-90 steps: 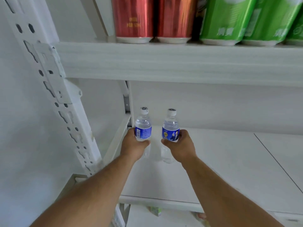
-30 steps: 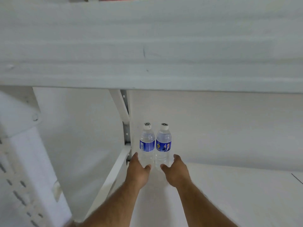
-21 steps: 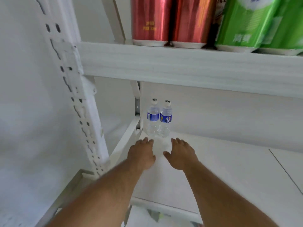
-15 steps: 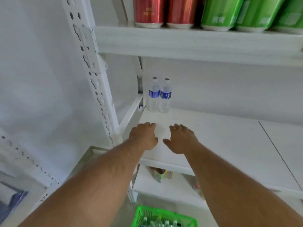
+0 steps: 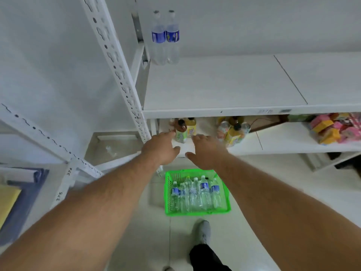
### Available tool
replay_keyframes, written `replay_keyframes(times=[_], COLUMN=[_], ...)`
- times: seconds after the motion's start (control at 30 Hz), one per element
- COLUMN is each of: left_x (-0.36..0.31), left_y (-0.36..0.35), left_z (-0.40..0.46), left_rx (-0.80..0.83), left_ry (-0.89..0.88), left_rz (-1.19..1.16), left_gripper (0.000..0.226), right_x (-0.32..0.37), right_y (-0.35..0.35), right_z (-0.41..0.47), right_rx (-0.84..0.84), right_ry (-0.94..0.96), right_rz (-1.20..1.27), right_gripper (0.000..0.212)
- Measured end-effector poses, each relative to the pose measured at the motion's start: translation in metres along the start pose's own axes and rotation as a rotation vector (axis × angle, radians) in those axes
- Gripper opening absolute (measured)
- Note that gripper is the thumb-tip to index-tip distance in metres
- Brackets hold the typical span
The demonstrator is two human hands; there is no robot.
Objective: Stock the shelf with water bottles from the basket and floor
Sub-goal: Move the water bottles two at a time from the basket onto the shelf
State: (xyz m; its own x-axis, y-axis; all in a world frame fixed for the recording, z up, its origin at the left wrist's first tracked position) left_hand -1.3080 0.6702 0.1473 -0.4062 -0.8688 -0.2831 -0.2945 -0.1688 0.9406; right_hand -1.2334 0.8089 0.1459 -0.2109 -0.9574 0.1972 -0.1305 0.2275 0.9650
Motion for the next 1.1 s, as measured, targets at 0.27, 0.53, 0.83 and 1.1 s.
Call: replay_keyframes(times=[0.27,0.53,0.83,1.1], left_x=[0.024,0.033,0.018,0.042], left_y=[-0.074,-0.148,-0.233,-0.291], left_z=[-0.070,-0.096,-0.083,-0.022], left_rx=[0.114,0.207,0.335,0.412], left_ry=[0.116,0.309,0.352,0.344], left_rz=[-0.130,-0.193,-0.213,-0.258], left_gripper=[0.071,0.074,0.073,0.073], right_x=[-0.007,-0.060,-0.107,-0.123], right_y=[-0.075,-0.134,-0.200,-0.255], right_z=[-0.080,-0.105,-0.093,-0.047], right_rx=[0.179,0.304,0.402,0.452], right_ry=[-0.108,-0.169,-0.206,-0.310], right_rz=[0.064,0.118,0.172,0.198], right_gripper=[0.071,0.068,0.070,0.067])
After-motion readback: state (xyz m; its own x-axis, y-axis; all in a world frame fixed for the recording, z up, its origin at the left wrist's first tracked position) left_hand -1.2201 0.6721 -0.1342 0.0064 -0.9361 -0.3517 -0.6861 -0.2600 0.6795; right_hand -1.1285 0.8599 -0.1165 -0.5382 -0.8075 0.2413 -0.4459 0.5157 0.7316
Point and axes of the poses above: each hand's wrist, its own z-axis towards the middle knuckle, its own y-axis out of the back of the hand, x = y × z, the point moved 5 cm from there along z, towards the middle knuckle, and after that the axes turned 5 degrees about -x, right-handed, at the moved point
